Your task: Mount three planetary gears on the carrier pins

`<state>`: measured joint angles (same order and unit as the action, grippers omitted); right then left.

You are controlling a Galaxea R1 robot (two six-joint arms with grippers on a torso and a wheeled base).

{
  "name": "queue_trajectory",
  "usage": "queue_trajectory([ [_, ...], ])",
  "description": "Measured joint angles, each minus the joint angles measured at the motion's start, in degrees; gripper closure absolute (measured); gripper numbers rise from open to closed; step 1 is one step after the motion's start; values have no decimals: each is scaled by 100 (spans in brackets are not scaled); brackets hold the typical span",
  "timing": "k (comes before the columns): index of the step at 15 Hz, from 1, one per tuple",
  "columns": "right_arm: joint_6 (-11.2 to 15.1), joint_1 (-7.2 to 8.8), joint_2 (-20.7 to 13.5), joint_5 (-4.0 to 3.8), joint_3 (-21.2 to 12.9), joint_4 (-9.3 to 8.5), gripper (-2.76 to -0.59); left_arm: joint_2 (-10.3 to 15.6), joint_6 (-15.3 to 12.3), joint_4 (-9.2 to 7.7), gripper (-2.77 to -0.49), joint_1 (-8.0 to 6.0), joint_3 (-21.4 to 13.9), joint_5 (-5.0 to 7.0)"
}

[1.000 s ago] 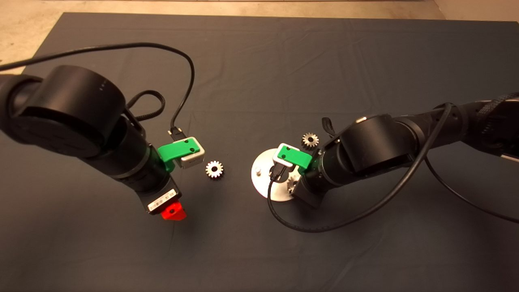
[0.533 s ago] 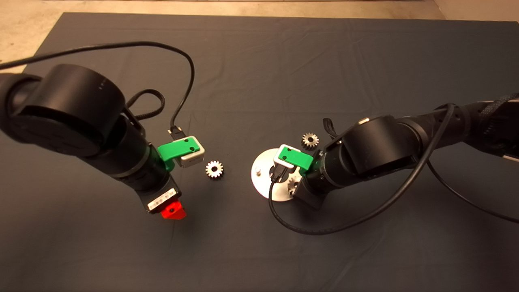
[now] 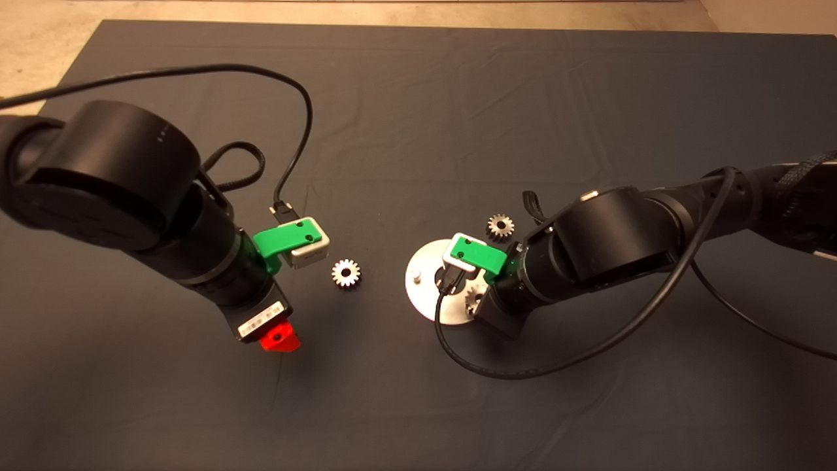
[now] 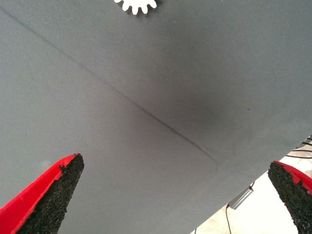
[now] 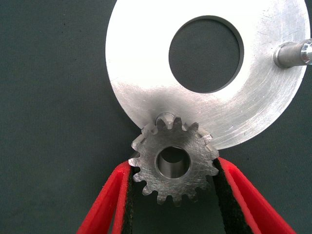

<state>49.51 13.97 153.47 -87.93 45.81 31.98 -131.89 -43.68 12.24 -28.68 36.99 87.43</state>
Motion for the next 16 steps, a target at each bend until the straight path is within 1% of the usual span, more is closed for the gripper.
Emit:
queue_trajectory([
  [7, 0, 0, 1, 1, -3, -1, -102, 2, 0, -1, -277, -28, 0, 0],
  [16, 1, 0, -7, 4, -133, -1, -102, 17, -22, -1, -277, -28, 0, 0],
])
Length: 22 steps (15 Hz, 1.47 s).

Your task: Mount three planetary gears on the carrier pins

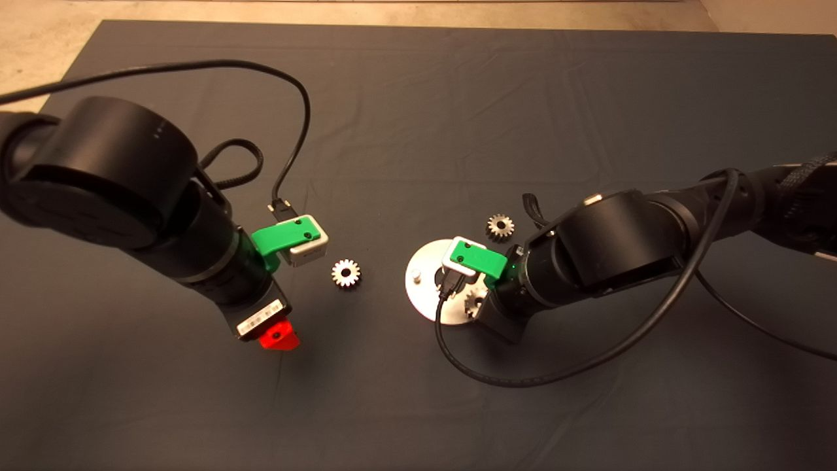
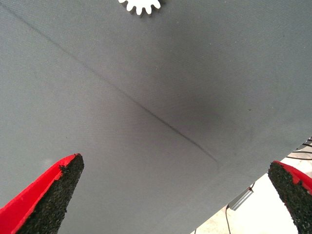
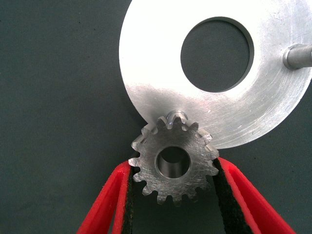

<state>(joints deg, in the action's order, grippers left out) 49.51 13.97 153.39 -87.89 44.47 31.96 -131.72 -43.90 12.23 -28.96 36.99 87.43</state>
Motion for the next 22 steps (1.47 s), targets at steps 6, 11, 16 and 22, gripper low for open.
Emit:
queue_trajectory([
  [6, 2, -2, -166, -4, -117, 1, -101, 2, -27, 0, -277, -2, 0, 0],
  [11, 2, -5, -183, -6, -145, 1, -101, 2, -39, 1, -277, -50, 0, 0],
  [16, 2, -13, -179, -4, -145, 1, -101, 16, -41, 0, -277, -61, 0, 0],
  [22, -1, -15, -166, -4, -134, 1, -101, 16, -45, -2, -277, -80, 0, 0],
])
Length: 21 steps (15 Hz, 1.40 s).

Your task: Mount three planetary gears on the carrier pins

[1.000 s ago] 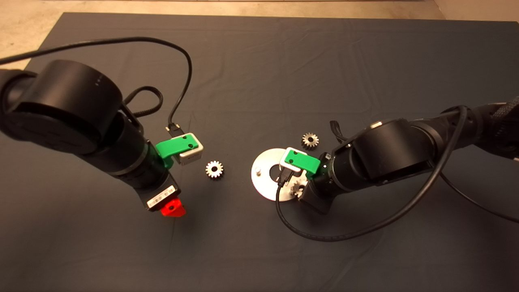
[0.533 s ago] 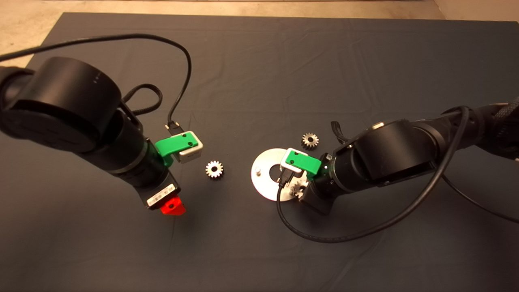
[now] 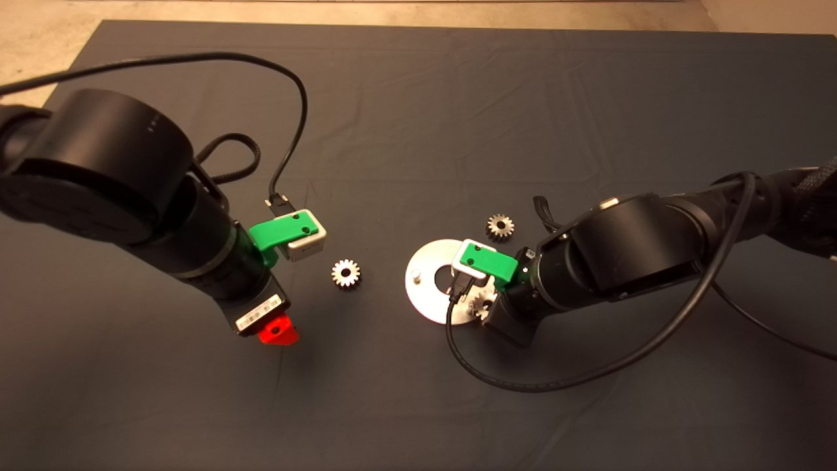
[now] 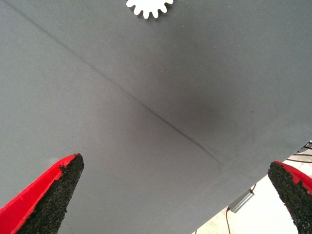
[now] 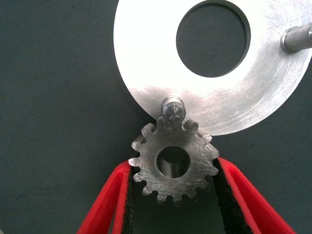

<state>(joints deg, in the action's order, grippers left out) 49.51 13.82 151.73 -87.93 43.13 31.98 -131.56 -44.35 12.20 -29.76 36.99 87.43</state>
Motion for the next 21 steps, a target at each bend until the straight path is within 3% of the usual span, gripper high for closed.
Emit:
queue_trajectory([
  [18, 2, 4, 177, -38, 301, -1, -102, 5, -27, -17, -277, 0, -37, 0],
  [21, 2, 73, 177, -18, 386, 2, -101, 15, -27, -17, -277, 1, -37, 1],
])
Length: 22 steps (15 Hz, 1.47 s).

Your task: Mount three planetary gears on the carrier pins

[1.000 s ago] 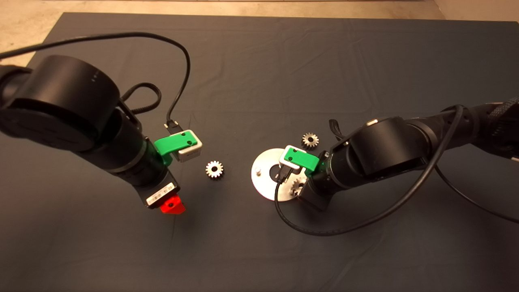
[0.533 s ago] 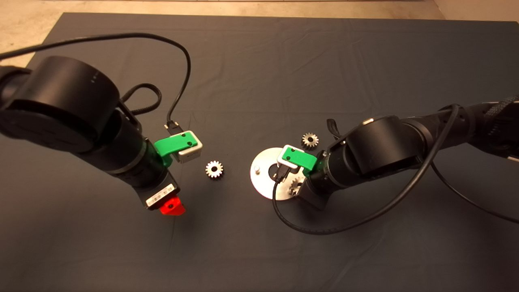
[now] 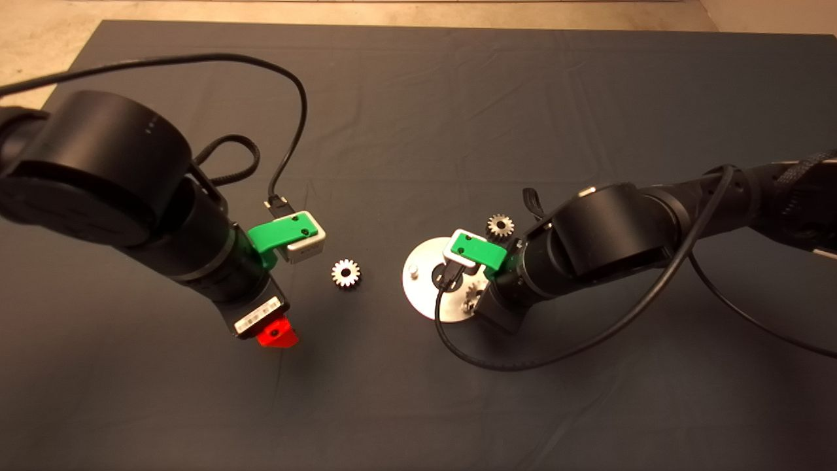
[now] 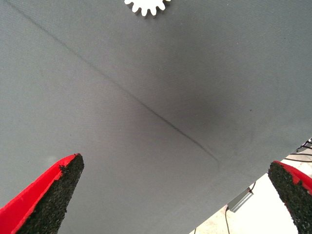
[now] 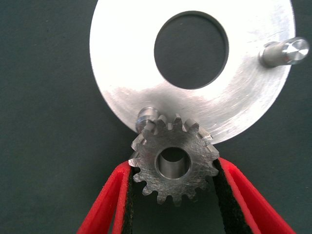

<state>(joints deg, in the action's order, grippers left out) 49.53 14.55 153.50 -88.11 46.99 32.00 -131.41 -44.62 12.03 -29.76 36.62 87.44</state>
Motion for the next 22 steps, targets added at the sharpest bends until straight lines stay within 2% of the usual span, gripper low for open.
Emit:
queue_trajectory([
  [2, 0, 104, 0, 2, 12, 0, -101, 0, 0, 0, -277, -1, 0, -1],
  [7, 0, 184, 0, 5, 23, 0, -101, 0, 0, 0, -277, -1, 0, -1],
  [19, 11, 176, 5, 5, 23, -2, -101, 0, 0, -2, -277, -1, 0, -1],
  [22, 27, 111, 41, 0, 19, -2, -101, 0, 0, -2, -277, -1, 0, -1],
])
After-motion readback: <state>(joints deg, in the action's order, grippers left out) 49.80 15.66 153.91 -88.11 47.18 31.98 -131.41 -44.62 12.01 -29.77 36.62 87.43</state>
